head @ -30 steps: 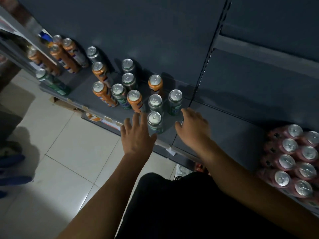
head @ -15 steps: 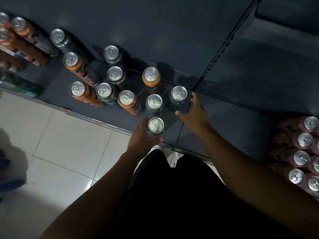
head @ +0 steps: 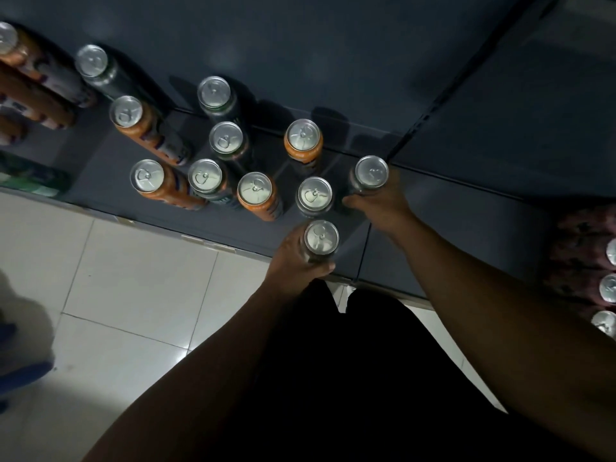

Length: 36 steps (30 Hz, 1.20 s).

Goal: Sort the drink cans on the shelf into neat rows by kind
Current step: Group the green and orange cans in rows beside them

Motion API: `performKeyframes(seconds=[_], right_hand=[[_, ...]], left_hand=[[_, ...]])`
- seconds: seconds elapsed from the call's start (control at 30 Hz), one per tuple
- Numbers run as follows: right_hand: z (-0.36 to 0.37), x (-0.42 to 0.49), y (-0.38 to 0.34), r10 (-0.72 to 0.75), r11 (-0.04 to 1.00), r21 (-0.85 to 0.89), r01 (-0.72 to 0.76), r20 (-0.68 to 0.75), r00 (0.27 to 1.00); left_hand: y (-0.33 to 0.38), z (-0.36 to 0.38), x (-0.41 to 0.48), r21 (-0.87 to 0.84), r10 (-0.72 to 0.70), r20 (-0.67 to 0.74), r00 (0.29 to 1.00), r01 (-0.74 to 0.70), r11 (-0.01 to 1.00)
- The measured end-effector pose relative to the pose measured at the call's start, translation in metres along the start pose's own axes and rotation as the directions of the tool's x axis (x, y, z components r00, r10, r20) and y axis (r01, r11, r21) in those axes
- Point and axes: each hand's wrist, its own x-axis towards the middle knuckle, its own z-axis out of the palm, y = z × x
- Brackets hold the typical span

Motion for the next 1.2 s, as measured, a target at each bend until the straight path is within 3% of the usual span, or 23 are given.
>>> performKeyframes(seconds=[0.13, 0.27, 0.43, 0.57, 0.73, 0.97, 1.2], right_hand=[[-0.019, -0.034, -0.012, 0.077, 0.995, 0.077, -0.070, -0.102, 0.992], [-0.045, -0.073, -0.022, 0.155, 0.960, 0.255, -0.113, -0.153, 0.976], [-0.064, -0.117, -0.031, 0.246, 0.874, 0.447, -0.189, -0.072, 0.967], [-0.074, -0.145, -0.033, 0.197, 0.818, 0.560, -0.130, -0.061, 0.978], [-0.089, -0.166, -0.034, 0.136, 0.837, 0.547, -0.020, -0.173, 0.976], [-0.119, -0.188, -0.025, 0.140, 0.782, 0.616, 0.100, -0.329, 0.934], [-0.166, -0.187, 0.001, 0.153, 0.765, 0.628, 0.144, -0.395, 0.906]], left_hand=[[0.005, -0.013, -0.009, -0.097, -0.071, 0.014, 0.997, 0.072, 0.993], [0.029, -0.023, -0.022, -0.168, -0.033, 0.021, 0.999, 0.036, 0.985], [0.075, -0.027, -0.033, -0.289, 0.037, 0.098, 0.994, -0.007, 0.957], [0.108, -0.019, -0.034, -0.321, 0.088, 0.162, 0.983, -0.032, 0.947], [0.139, -0.002, -0.038, -0.347, 0.123, 0.282, 0.952, -0.019, 0.938], [0.156, 0.048, -0.049, -0.242, 0.193, 0.139, 0.971, -0.156, 0.958], [0.182, 0.109, -0.045, -0.156, 0.228, 0.147, 0.962, -0.205, 0.966]])
